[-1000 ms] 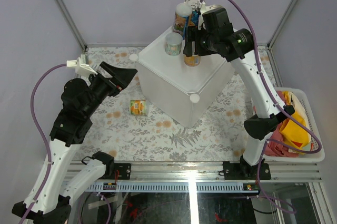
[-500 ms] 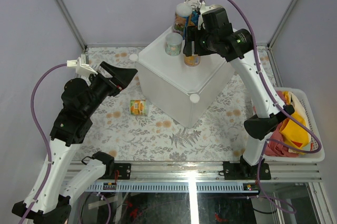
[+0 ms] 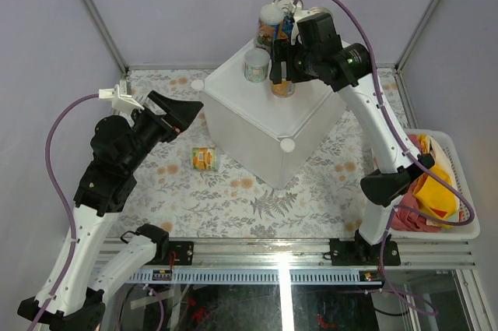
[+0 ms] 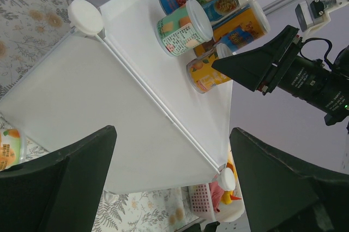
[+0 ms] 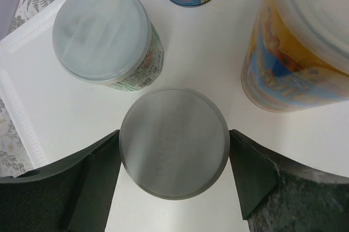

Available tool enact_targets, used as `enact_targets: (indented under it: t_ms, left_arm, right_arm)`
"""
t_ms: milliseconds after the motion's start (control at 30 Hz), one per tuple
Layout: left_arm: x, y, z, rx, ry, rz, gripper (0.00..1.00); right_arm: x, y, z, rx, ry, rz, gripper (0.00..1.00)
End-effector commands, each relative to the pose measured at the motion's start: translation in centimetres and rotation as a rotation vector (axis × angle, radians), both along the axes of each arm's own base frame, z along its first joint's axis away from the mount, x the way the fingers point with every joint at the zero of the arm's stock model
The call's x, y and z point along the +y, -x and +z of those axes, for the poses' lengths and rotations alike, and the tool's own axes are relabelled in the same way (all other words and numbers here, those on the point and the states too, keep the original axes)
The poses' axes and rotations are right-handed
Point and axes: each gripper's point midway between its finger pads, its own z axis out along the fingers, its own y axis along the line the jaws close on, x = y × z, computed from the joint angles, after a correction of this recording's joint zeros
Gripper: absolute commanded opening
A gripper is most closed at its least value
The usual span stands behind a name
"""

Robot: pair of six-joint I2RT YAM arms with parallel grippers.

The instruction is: Place and organize the canned foods onto the counter

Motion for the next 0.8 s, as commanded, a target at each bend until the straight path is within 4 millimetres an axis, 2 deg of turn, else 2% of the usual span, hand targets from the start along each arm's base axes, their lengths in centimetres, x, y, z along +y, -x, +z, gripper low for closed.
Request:
enact_targets:
  t_ms: [0, 333, 767]
  left_arm:
    - [0.2, 0.2, 1.0, -0.04, -0.005, 0.003, 0.85]
    - [0.3, 0.2, 1.1, -0.041, 0.0, 0.004, 0.86]
    - [0.3, 0.1, 1.4, -0.044, 0.0, 0.007, 0.86]
  right_arm:
    - [-0.2, 0.5, 1.2, -0.03, -0.009, 0.024, 0.84]
    - [-0.4, 0.7, 1.9, -0.048, -0.017, 0.02, 0.89]
    - [-1.4, 1.8, 3.7, -0.088, -0.03, 0.009, 0.89]
